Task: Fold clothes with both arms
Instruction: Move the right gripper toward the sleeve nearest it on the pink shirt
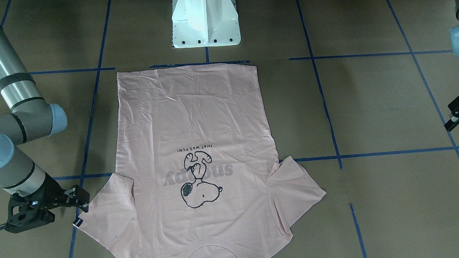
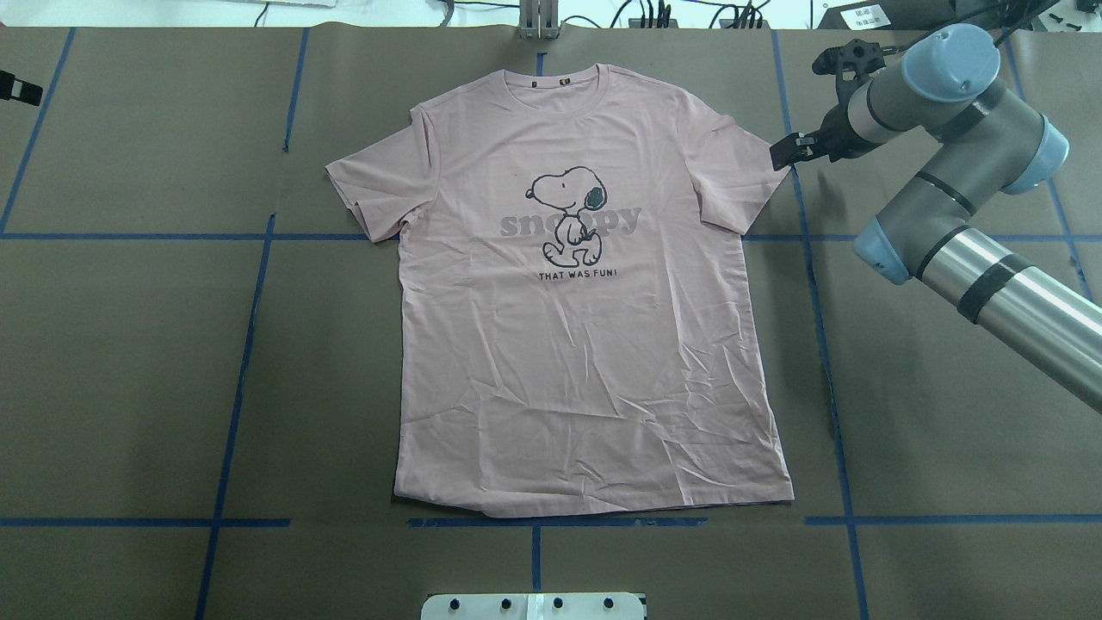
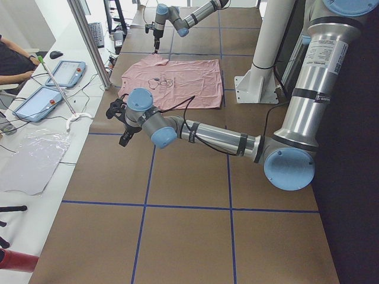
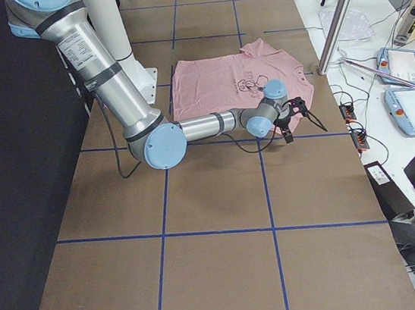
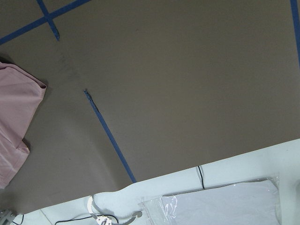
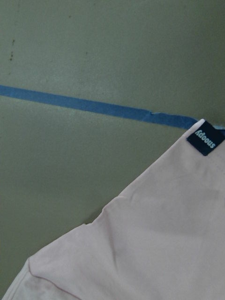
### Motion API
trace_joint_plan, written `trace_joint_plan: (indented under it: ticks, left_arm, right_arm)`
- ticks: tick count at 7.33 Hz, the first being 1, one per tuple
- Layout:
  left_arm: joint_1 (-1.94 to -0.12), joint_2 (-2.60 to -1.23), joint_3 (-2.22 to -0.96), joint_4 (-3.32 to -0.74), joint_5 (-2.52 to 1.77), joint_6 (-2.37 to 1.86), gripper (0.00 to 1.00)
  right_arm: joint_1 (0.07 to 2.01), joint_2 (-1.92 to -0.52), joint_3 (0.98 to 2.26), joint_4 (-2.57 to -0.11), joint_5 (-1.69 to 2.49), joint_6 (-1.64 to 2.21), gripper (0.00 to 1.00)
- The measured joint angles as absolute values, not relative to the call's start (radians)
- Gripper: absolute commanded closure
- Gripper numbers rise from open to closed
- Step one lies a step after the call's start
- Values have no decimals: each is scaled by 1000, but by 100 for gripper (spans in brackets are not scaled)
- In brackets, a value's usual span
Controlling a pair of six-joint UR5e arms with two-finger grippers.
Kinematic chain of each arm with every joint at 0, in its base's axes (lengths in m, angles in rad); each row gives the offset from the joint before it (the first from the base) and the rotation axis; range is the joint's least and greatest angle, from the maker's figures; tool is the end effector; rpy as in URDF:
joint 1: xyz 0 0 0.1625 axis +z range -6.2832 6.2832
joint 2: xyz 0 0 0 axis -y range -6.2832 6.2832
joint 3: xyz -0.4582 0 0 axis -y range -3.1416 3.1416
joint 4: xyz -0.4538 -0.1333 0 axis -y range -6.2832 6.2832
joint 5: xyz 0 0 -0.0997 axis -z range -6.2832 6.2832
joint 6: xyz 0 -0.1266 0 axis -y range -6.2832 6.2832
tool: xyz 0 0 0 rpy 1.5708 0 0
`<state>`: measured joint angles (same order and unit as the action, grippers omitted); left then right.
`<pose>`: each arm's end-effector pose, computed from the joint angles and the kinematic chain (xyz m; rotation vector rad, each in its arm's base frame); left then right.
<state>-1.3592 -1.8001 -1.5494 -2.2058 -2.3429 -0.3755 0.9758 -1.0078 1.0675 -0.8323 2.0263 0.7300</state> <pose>0.0993 -0.6765 0.5009 0.5537 0.9221 0.1773 -0.4113 -0.7462 0.5309 0.3527 -0.8209 -0.0558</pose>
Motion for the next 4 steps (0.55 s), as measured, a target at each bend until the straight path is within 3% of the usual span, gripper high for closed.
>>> trace_joint_plan:
  ticks: [4]
  left_arm:
    - [-1359,-1801,-1549,-2207,-2344,-377,0]
  right_arm:
    - [971,-978,1027,-836,2003,729,15]
